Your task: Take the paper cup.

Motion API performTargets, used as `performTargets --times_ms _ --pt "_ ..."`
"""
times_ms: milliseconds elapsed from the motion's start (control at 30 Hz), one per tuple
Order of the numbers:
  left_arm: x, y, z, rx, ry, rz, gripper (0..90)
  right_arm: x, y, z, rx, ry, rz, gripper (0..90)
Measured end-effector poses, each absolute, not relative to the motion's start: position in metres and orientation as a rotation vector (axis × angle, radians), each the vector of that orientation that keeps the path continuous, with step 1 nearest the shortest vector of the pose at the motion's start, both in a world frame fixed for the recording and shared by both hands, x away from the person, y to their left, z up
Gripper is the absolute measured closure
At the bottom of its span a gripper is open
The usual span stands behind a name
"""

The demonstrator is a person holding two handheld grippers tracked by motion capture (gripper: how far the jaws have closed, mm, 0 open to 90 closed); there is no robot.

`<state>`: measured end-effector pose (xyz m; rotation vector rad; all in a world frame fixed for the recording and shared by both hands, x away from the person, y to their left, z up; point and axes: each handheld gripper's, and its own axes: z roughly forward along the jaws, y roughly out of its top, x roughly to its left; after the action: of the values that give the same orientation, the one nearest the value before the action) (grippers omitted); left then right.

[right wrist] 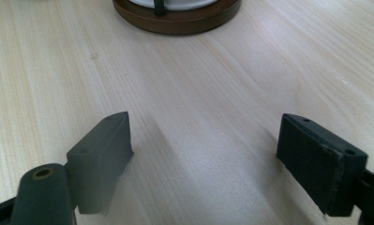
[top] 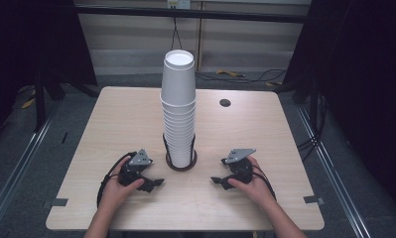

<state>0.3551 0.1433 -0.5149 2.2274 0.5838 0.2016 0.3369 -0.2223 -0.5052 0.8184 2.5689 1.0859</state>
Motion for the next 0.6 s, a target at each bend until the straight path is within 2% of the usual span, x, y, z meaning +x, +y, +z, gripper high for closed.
performTargets --times_ms 300,600 --pt "0.3547 0.1455 -0.5145 2.235 0.574 0.198 13.2 0.3374 -0.2224 -0.5052 0.82 2.57 1.086 17.7" --pt "0.3491 0.1531 -0.5135 2.235 0.633 0.222 14.3 0.3373 -0.2225 -0.5051 0.826 2.572 1.087 17.6"
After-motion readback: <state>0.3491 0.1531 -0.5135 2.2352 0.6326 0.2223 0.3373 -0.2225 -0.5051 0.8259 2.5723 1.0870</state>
